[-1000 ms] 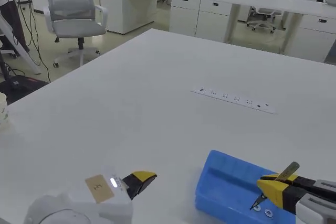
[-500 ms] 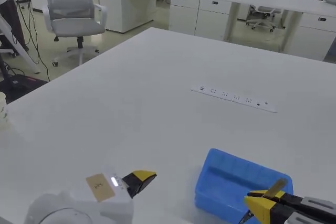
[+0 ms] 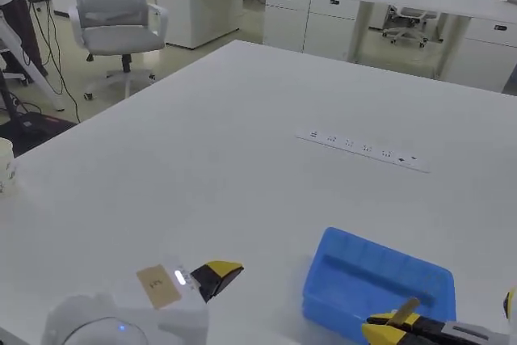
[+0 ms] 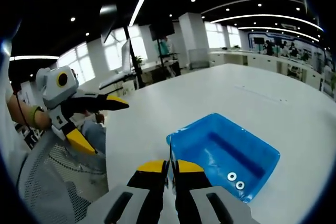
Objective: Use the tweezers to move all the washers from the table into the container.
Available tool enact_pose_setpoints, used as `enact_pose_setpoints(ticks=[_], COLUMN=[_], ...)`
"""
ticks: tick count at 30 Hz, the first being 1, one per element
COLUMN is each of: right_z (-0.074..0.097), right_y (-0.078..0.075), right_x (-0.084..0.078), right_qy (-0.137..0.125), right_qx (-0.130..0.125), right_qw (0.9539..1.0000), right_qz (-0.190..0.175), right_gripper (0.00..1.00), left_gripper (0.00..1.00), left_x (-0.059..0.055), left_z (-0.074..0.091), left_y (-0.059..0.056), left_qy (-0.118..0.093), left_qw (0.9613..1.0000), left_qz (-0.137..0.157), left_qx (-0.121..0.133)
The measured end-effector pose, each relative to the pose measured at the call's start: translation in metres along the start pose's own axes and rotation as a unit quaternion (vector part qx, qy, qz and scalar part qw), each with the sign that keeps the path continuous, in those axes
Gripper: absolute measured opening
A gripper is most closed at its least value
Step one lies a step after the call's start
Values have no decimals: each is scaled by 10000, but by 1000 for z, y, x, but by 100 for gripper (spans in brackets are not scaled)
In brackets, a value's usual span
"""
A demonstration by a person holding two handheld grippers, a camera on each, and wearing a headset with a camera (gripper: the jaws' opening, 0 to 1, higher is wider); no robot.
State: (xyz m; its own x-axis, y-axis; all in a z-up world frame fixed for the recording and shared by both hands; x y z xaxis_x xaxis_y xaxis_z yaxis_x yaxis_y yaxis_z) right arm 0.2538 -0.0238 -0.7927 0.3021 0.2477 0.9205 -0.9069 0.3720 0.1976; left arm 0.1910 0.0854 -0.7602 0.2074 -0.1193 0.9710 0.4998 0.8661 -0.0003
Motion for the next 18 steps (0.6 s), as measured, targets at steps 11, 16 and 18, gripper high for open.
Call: enact_pose_setpoints(ticks=[11,16,18], right_z=[-6,-5,-5], right_y=[-2,-2,-2], right_x=[-12,-14,-15], right_qy=[208,230,197], right_qx=[34,41,51], right_qw=[9992,9991,9993], right_qz=[327,366,311], right_gripper=[3,3,3], left_gripper=[72,72,72], left_x=[-1,-2,-2], left_z=[-1,-1,-1], left_y=[0,0,-1], left_qy=[46,53,51], left_qw=[10000,10000,10000], left_qz=[-14,-13,-12], left_qx=[-2,-3,-15])
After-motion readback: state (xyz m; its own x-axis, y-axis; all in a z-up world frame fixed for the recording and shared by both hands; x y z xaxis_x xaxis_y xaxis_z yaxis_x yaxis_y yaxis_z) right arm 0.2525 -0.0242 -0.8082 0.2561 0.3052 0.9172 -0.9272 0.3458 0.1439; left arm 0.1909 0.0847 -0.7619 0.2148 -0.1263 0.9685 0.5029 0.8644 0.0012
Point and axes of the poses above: the centre of the closed fingertips' face, and the gripper's own axes: z roughly backward along the fingers, y roughly to its left, x roughly out of its top, the point moved 3 cm from there along z, roughly backward along the fingers, and after that the axes turned 9 degrees about -y, right-handed, at the moved point
